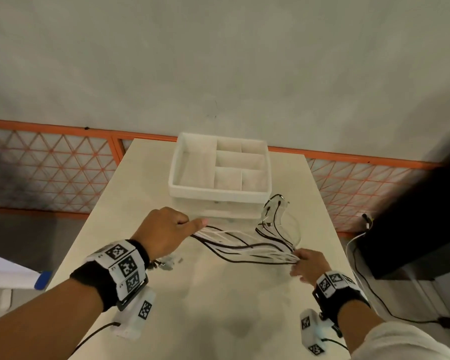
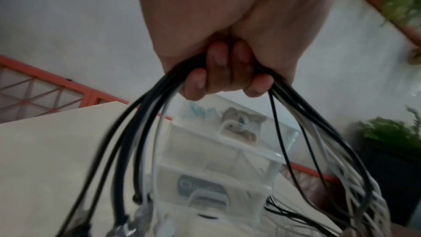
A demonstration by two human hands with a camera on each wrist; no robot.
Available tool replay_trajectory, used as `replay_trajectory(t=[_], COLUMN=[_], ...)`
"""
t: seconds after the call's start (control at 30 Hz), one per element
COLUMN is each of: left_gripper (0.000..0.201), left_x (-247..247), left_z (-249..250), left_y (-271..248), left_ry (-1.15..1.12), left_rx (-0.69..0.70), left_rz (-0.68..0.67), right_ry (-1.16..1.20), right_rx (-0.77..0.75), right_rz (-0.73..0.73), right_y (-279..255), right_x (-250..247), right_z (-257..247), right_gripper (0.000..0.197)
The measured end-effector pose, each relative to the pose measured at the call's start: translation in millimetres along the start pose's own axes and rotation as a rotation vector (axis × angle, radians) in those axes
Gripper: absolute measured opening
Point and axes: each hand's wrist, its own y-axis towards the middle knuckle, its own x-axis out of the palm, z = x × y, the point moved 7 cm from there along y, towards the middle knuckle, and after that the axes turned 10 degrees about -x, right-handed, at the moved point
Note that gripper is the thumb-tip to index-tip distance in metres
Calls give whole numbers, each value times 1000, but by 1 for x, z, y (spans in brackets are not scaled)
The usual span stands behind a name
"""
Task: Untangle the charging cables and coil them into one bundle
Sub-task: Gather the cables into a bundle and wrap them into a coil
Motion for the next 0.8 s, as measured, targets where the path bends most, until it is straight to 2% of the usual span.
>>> replay_trajectory(t=[0.07,0.13,0.2,0.23,0.27,0.3,0.33,0.4,0.43,0.47,0.53,0.57,0.6,0.7,0.73,0.8], left_gripper=[68,69,72,72,70,69,67,55,44,34,14,14,19,35,30,22], left_x=[15,22,23,22,20,19,18,15,13,11,7,6,6,14,18,23], left_z=[3,9,18,25,32,39,46,60,66,70,68,62,53,20,12,3], left_y=[-2,-5,-6,-7,-8,-10,-12,-17,-19,-21,-22,-23,-23,-23,-25,-28], left_ry=[116,173,171,160,146,131,109,8,-56,-105,-183,-214,-242,-220,-221,-227], left_rx=[-4,-2,20,42,70,99,125,176,209,242,276,275,257,168,141,106], left_rz=[-56,-72,-71,-73,-86,-103,-124,-175,-207,-237,-276,-279,-270,-198,-189,-190], right_ry=[-235,-365,-298,-202,-96,-4,37,-56,-139,-196,-160,-67,50,286,270,60], right_rx=[28,-32,-218,-345,-473,-589,-670,-757,-797,-837,-870,-856,-836,-780,-767,-728], right_rz=[-17,112,274,308,280,178,29,-209,-238,-208,-68,0,53,118,113,74], right_y=[-7,-17,-35,-44,-56,-71,-87,-113,-118,-120,-119,-115,-112,-112,-113,-111], right_x=[-4,-21,-37,-40,-37,-27,-12,24,39,47,48,41,32,9,6,11], right_z=[-1,-25,-69,-93,-118,-142,-165,-195,-203,-210,-220,-220,-218,-209,-205,-196], right_gripper=[45,48,46,44,41,40,46,72,75,68,32,15,6,11,16,28])
